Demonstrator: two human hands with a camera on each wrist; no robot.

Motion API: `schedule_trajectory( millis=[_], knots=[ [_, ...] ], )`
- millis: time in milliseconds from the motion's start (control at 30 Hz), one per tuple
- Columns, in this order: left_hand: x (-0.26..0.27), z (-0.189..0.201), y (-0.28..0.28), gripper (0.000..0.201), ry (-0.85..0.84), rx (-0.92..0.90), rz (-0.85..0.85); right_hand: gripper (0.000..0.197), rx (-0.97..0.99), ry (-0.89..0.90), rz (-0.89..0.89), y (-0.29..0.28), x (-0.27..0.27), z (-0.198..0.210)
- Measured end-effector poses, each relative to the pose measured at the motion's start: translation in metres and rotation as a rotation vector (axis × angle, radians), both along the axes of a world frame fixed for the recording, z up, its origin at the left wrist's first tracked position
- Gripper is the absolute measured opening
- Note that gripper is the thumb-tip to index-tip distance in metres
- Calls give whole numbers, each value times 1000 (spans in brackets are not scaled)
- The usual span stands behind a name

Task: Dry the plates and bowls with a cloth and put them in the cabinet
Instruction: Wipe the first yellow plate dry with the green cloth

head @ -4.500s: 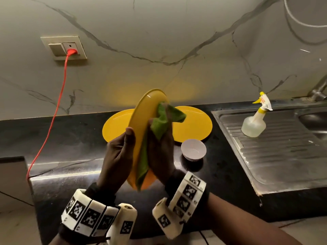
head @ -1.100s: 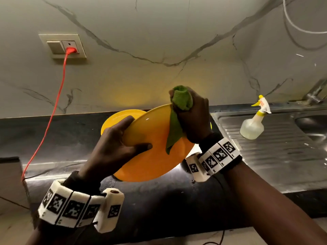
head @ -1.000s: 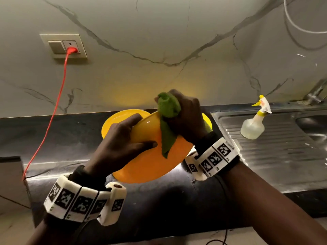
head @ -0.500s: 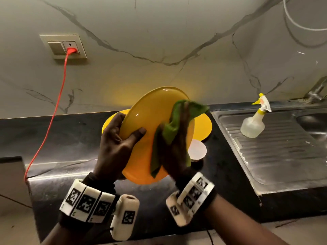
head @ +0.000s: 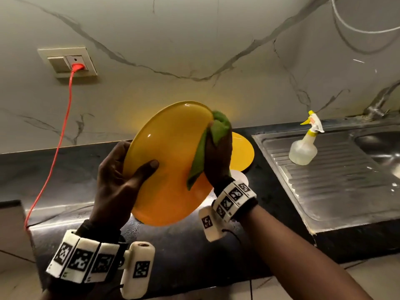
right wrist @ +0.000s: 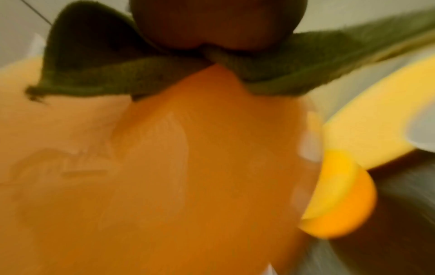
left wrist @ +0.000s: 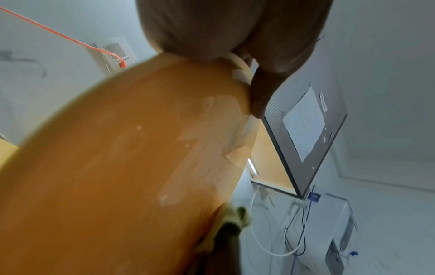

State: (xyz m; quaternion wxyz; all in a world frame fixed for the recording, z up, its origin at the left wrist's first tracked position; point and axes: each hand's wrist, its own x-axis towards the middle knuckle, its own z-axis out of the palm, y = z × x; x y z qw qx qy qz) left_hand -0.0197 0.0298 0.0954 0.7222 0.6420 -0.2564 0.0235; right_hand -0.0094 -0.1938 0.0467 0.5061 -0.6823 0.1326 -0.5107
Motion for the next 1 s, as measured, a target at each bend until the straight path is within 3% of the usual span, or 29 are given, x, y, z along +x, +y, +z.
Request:
schedule_trajectory(
  millis=[33, 67, 100, 167, 233, 400, 433, 500, 567, 667, 767, 833, 900, 1000],
  knots=[
    [0, 2, -3, 32, -20, 26, -31, 61, 156, 82, 23, 1, -4, -10],
    [-2, 8, -6, 25, -69, 34, -3, 66, 364, 169, 81, 8, -11, -20],
    [-5, 16, -7, 27, -101, 12, -20, 69, 565, 262, 160, 15, -18, -36],
    [1, 18, -10, 27, -146, -29, 18, 68, 789, 298, 355, 31, -27, -65],
    [2, 16, -15, 25, -154, -42, 10, 73, 857, 274, 430, 43, -29, -80],
    [-4, 0, -17, 27, -115, -8, -34, 100, 870, 290, 286, 15, -20, -68],
    [-5, -4, -16, 25, -116, 23, -45, 101, 834, 296, 211, 3, -19, -55],
    [-7, -6, -16, 25, -102, 86, -47, 86, 683, 238, 94, -17, -15, -28],
    [-9, -8, -15, 41, -67, 130, -24, 70, 429, 166, 41, -26, -9, 0],
    [-11, 0, -15, 41, -75, 141, -21, 75, 103, 83, 70, -29, -3, 22],
    [-6, 7, -15, 39, -121, 177, -50, 52, -103, 28, 111, -14, -3, 35],
    [1, 3, -15, 49, -120, 217, -49, 38, -324, -17, 163, 4, -4, 48],
    [5, 0, -17, 60, -88, 231, -45, 40, -591, 30, 136, 23, -7, 46],
    [4, -4, -16, 36, -128, 232, -84, 44, -889, 42, 200, 40, -17, 37]
  ],
)
